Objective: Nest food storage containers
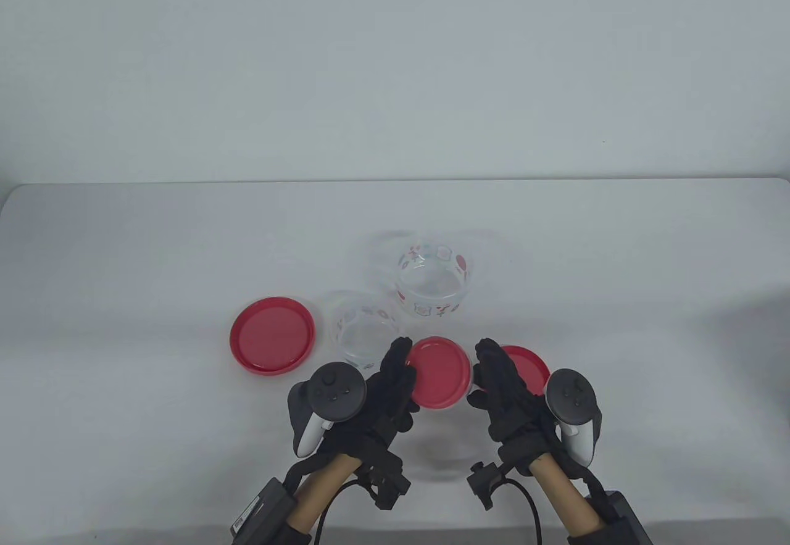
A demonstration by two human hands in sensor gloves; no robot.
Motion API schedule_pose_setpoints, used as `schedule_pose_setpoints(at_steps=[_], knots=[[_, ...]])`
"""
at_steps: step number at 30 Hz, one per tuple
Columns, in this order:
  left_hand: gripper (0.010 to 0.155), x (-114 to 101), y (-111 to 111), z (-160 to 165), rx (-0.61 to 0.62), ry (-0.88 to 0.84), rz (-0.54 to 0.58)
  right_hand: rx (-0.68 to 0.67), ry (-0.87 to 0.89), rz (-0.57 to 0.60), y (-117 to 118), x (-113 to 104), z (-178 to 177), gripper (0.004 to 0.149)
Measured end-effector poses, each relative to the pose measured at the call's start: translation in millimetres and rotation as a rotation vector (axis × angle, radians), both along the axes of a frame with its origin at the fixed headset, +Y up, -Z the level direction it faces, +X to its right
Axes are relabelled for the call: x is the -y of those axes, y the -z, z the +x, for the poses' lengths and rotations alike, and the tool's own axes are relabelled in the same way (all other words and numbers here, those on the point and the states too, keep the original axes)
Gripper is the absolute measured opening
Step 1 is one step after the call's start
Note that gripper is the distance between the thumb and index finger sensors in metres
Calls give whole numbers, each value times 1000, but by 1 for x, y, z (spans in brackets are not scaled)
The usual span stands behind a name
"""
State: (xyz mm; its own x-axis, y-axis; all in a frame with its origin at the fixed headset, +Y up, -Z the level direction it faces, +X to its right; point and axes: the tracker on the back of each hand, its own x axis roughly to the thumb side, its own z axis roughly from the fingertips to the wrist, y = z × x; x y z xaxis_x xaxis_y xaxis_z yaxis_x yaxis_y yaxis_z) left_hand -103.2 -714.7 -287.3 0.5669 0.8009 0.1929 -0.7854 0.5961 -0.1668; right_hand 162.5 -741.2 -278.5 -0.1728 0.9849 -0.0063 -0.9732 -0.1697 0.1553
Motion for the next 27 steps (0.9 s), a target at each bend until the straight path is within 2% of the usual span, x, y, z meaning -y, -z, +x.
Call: schedule_pose_setpoints(at_steps=[2,5,10,16,19,25,27], knots=[[61,-9,7,-10,-61,38,37,8,12,-5,1,0,2,73],[61,-20,20,-27,-154,134,36,9,11,-5,1,-1,2,73],[62,-25,41,-48,-264,205,-99,5,6,-6,2,0,1,72],[62,-14,57,-56,-333,306,-223,3,9,-13,2,0,1,72],[62,-4,60,-54,-350,324,-252,-2,11,-14,2,0,1,72],[65,10,65,-52,-388,469,-319,-9,11,-19,2,0,0,72],[67,12,65,-52,-391,463,-322,-11,14,-21,2,0,0,72]])
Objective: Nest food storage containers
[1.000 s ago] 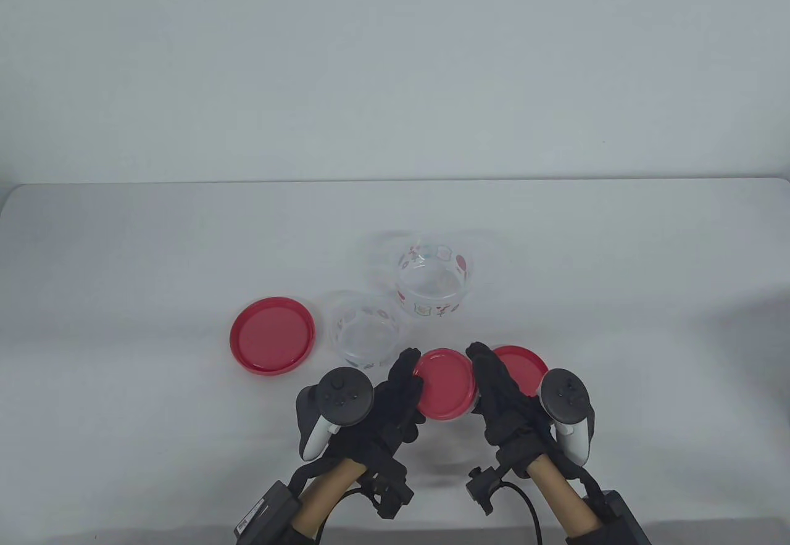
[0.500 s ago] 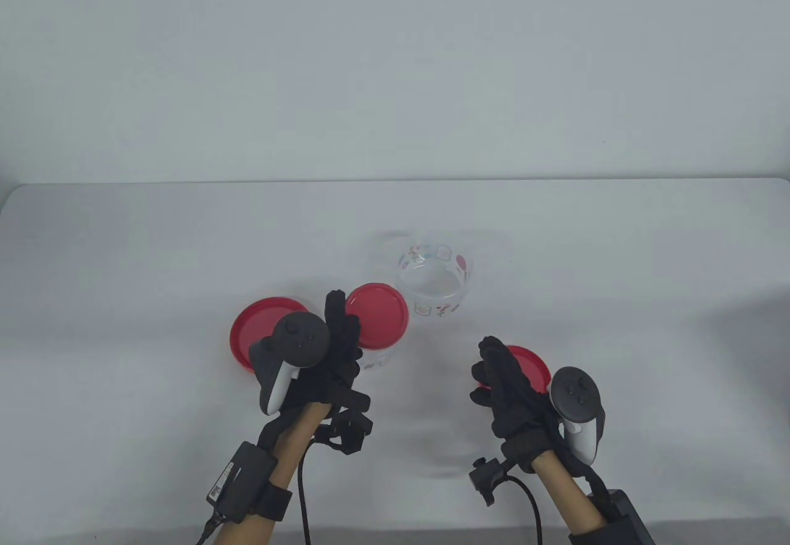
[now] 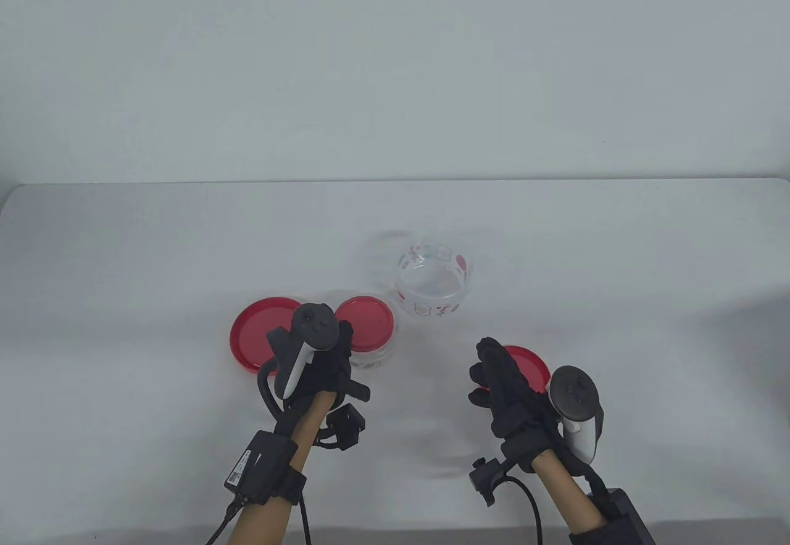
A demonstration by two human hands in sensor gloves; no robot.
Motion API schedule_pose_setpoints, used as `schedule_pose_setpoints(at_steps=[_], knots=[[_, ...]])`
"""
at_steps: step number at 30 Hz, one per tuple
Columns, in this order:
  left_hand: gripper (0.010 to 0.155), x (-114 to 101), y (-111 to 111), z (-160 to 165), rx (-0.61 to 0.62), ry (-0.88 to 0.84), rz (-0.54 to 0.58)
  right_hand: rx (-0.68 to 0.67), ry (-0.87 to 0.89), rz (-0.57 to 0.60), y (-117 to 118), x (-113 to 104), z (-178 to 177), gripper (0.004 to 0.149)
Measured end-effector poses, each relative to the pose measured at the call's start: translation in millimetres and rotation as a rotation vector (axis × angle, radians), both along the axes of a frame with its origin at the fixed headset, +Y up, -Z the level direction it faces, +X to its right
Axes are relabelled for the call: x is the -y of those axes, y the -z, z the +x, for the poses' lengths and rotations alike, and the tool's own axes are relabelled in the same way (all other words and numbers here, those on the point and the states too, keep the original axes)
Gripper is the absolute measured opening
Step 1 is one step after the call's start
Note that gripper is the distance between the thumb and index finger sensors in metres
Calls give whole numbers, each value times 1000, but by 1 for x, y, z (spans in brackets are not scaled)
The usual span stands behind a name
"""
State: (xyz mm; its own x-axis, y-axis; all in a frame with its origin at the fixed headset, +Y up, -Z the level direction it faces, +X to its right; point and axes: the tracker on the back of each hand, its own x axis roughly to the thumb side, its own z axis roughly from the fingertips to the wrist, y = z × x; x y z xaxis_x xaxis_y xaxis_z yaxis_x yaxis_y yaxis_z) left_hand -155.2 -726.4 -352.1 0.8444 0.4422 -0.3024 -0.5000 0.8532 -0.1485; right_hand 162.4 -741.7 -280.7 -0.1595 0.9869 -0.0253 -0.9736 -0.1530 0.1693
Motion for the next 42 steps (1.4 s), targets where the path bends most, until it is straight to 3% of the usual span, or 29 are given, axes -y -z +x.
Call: schedule_pose_setpoints(at_steps=[9,27,32,42], knots=[[71,20,2,-4,-8,-24,-87,-4,-2,-5,0,0,-1,72],[66,38,1,-13,-70,-468,-58,-4,-12,-5,1,1,-1,65],[63,25,-6,-13,-43,-501,23,-1,-2,0,1,0,0,66],[63,-36,-47,-3,189,-428,152,-38,13,-5,0,0,-2,73]])
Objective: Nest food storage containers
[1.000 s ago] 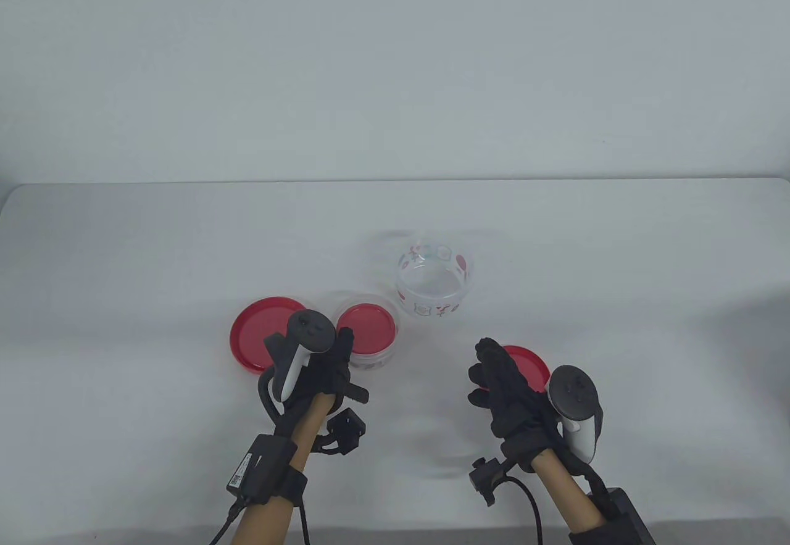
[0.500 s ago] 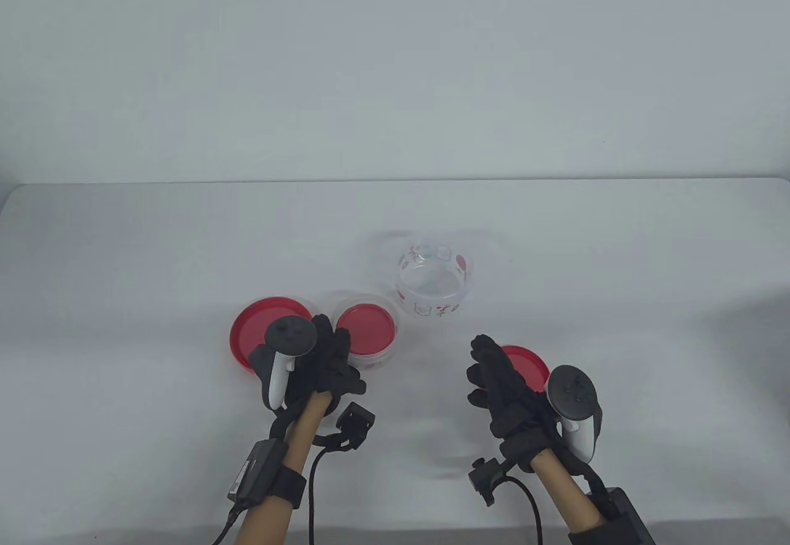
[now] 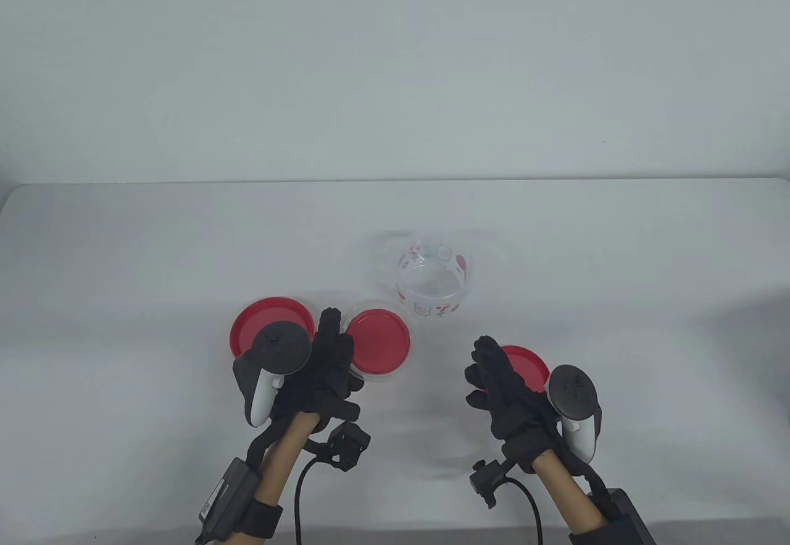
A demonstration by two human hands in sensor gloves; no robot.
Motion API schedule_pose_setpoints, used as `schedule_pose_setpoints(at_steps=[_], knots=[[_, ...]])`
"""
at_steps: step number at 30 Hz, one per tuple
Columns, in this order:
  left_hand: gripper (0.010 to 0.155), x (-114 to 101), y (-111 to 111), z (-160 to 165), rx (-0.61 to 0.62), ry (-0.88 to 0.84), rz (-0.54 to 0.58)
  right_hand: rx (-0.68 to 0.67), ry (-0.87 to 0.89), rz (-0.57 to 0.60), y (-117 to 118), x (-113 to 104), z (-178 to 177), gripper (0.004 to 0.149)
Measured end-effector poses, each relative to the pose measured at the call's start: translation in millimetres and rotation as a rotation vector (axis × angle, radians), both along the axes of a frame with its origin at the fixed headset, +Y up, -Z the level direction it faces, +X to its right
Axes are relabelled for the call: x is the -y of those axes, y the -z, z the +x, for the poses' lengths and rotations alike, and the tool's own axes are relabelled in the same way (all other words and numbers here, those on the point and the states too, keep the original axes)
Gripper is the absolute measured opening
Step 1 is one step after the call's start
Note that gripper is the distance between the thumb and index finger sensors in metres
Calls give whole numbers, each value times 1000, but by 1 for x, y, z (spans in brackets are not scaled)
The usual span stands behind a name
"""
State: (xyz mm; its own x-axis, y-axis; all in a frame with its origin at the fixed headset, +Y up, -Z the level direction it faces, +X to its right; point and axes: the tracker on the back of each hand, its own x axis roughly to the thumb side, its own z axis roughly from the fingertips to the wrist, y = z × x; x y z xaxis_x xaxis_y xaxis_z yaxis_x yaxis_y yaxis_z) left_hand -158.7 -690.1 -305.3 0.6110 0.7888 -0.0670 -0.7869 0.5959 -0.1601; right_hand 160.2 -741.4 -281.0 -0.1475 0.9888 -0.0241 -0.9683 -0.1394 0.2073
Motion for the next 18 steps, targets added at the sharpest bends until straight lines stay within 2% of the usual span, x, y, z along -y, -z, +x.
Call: schedule_pose_setpoints(at_steps=[4,9,18], knots=[[63,-8,-19,13,95,4,10,-36,13,-15,-1,1,-2,74],[63,-8,-39,30,197,28,11,-94,44,-27,-1,1,-5,79],[63,0,-55,49,290,-106,-39,-298,55,-50,-6,1,-21,83]])
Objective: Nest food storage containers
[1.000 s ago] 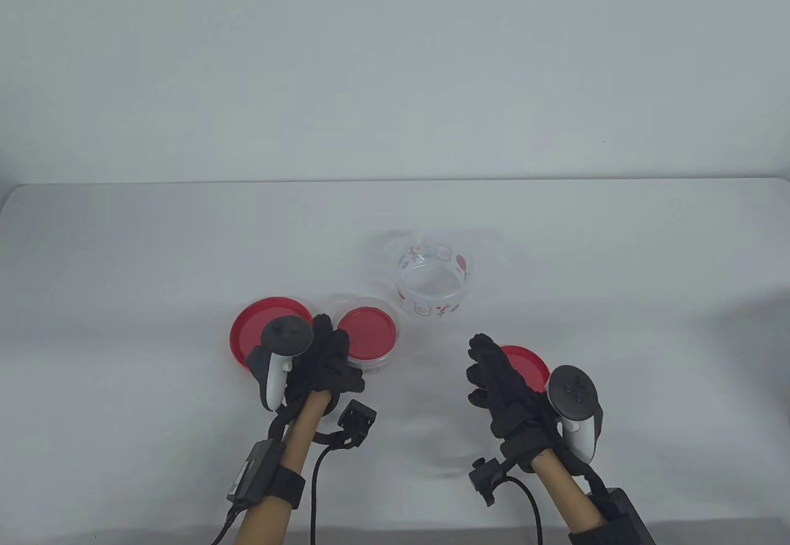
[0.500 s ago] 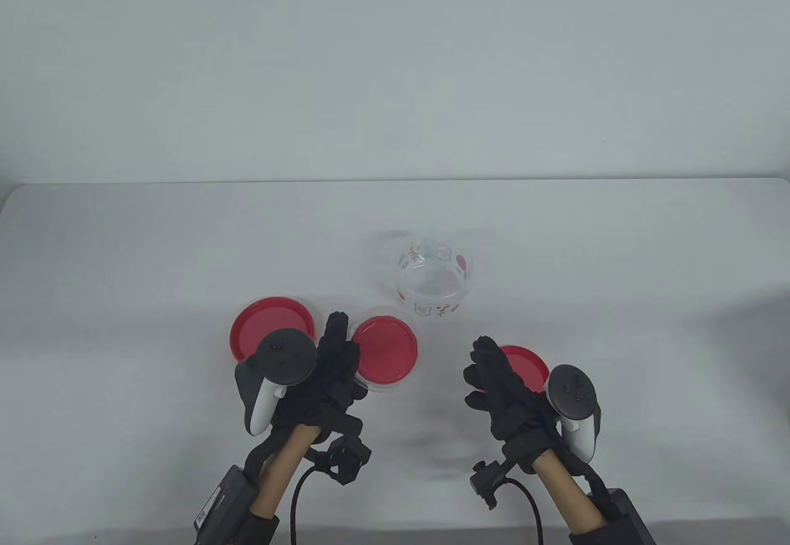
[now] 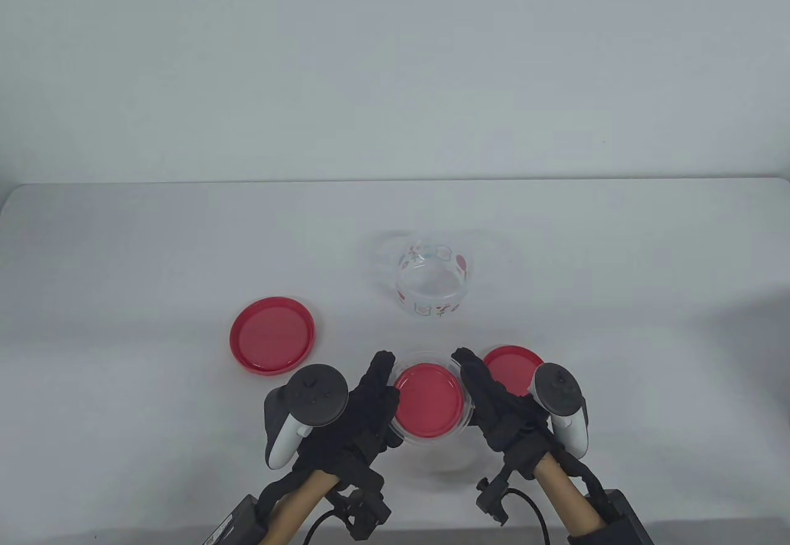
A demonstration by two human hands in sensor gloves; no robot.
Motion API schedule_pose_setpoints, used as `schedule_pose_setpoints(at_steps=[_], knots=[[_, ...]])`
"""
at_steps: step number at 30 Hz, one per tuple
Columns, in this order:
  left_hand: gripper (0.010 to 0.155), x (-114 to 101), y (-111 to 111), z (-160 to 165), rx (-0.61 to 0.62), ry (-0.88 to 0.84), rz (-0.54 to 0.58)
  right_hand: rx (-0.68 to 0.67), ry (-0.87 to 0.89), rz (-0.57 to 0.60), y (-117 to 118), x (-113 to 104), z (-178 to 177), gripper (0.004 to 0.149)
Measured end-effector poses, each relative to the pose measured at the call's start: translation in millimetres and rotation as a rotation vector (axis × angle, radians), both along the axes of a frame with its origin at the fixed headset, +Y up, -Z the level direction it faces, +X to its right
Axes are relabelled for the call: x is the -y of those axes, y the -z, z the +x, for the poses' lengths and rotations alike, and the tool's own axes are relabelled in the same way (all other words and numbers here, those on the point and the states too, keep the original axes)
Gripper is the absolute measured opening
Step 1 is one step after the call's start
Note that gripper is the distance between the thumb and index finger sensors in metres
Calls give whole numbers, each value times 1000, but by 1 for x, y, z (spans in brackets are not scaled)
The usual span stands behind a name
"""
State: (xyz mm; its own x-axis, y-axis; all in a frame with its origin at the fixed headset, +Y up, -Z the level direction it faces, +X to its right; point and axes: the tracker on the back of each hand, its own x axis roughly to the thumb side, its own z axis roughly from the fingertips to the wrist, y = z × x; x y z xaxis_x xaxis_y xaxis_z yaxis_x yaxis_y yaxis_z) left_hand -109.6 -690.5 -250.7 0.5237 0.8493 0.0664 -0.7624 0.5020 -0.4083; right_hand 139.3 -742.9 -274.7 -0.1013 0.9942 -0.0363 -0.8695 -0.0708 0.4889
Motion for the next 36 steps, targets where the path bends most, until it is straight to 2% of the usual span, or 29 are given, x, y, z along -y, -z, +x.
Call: schedule_pose_setpoints(at_steps=[2,5,11,16,19,24,29,33,36], knots=[[64,2,-4,0,3,-12,5,41,26,-24,-1,-1,1,82],[65,5,-7,-2,16,-109,-45,19,38,-29,0,-3,2,80],[61,7,0,-14,-23,-190,-45,32,52,-26,2,-12,10,79],[65,11,19,-13,-65,-167,6,79,68,-3,6,-24,29,78],[67,21,36,-6,-62,-124,-6,104,121,-8,7,-31,42,79],[68,45,62,25,-1,69,-47,147,194,-6,7,-42,62,79],[66,66,81,72,63,267,-68,193,255,-12,9,-44,77,78],[70,77,94,109,116,385,-183,216,275,-19,10,-42,84,79],[73,76,102,130,116,478,-199,225,288,-29,11,-40,85,79]])
